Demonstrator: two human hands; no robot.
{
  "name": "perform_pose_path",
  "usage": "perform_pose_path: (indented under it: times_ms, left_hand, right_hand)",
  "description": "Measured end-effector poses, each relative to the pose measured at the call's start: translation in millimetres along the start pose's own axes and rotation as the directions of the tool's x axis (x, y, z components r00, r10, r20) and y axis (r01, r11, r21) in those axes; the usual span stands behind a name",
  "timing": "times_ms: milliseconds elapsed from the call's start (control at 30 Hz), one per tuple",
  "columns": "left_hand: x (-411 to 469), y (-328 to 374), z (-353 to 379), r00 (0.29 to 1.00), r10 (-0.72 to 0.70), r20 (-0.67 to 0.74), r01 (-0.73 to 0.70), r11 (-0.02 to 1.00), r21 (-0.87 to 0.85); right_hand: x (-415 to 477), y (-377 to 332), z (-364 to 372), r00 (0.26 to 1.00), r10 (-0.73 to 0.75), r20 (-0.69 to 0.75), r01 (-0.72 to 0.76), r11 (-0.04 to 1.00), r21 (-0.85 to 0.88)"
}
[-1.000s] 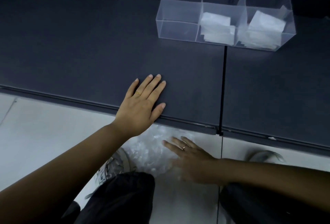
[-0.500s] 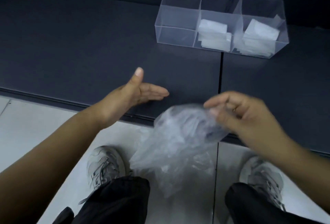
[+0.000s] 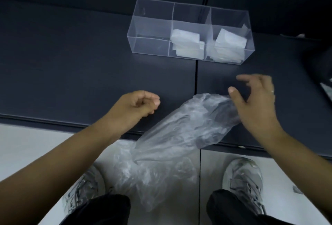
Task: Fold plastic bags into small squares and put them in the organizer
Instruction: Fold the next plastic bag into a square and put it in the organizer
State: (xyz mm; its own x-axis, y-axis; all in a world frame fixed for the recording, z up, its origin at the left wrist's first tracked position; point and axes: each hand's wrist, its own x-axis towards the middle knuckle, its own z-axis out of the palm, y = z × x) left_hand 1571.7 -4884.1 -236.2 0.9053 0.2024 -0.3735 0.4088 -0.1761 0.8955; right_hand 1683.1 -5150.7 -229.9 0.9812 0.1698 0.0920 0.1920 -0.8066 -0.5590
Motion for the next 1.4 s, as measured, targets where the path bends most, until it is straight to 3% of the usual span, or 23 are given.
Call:
perform_pose_path:
  times_ms: [67,100,167,267,367,467,567,667,767,900,1067,1133,1167,1267,1400]
  left_hand:
    - [-2.1,1.9,14.5,0.988,0.157,0.007,-0.156,0.974,0.167]
    - [-1.5,5.1,22.1,0.964,0.260,0.049,-0.264,0.931,0.251]
    - [5.7,12.4,36.7,0.890,0.408,0.202,-0.455,0.797,0.397]
    - [23.0,21.3,56.9,0.847,0.360,0.392,-0.524,0.692,0.496]
    - [34.6,20.3,65.9,0.859,0.290,0.423,-0.487,0.717,0.498]
    - [35.2,14.1,62.8,0.917,0.335,0.215,-0.390,0.866,0.313]
    - [29.4,10.8,56.5,0.971,0.237,0.027,-0.238,0.971,0.034]
    - [25.7,13.1,45.2,0.990,0.082,-0.111,-0.105,0.970,-0.218]
    - [24.4,17.7,31.7,0.979,-0.021,-0.204,-0.058,0.925,-0.375]
    - [17.2,21.9,17.2,0.958,-0.030,-0.285,-0.079,0.928,-0.364]
    - [5.1,25.4,5.0,0.904,0.137,-0.405,-0.205,0.970,-0.129]
    - [2.1,27.9,3.0,0.890,0.182,-0.419,-0.243,0.965,-0.098]
    - [0.8,29.1,2.8,0.887,0.197,-0.418,-0.264,0.958,-0.109]
    - [-4.3,33.8,5.8,0.902,0.214,-0.376,-0.304,0.932,-0.199]
    - [-8.0,37.8,6.5,0.958,0.121,-0.260,-0.231,0.865,-0.446]
  right_hand:
    - [-16.0,-10.3,-5.9,0.978,-0.182,-0.104,0.188,0.980,0.057]
    - [-26.6,-16.9,-5.9,0.975,-0.211,-0.069,0.219,0.966,0.137]
    - [-46.0,-26.5,2.1,0.978,-0.161,0.132,0.115,0.947,0.300]
    - [-62.4,-31.2,19.5,0.911,-0.066,0.408,-0.096,0.926,0.365]
    - [-62.6,-30.3,32.9,0.910,-0.038,0.413,-0.151,0.897,0.416]
    - [-58.7,-27.6,40.9,0.935,0.017,0.353,-0.174,0.892,0.418]
    - [-53.1,-25.5,38.4,0.947,0.051,0.316,-0.202,0.861,0.467]
    - [-47.2,-21.2,27.1,0.966,0.036,0.256,-0.178,0.811,0.557]
    - [-38.9,-19.7,11.2,0.977,0.065,0.204,-0.182,0.752,0.634]
    - [-24.3,-21.3,-12.7,0.992,0.082,0.100,-0.129,0.670,0.731]
    - [-11.8,-28.8,-32.5,1.000,0.018,-0.021,0.001,0.724,0.690]
    - [-10.1,-29.9,-37.2,0.997,-0.029,0.070,-0.028,0.720,0.693]
    - [-9.6,-29.4,-37.8,0.980,-0.067,0.185,-0.078,0.731,0.678]
    - [-13.3,-26.8,-29.6,0.880,-0.107,0.464,-0.196,0.807,0.557]
    - [-15.4,-26.8,-23.4,0.910,-0.097,0.404,-0.216,0.719,0.661]
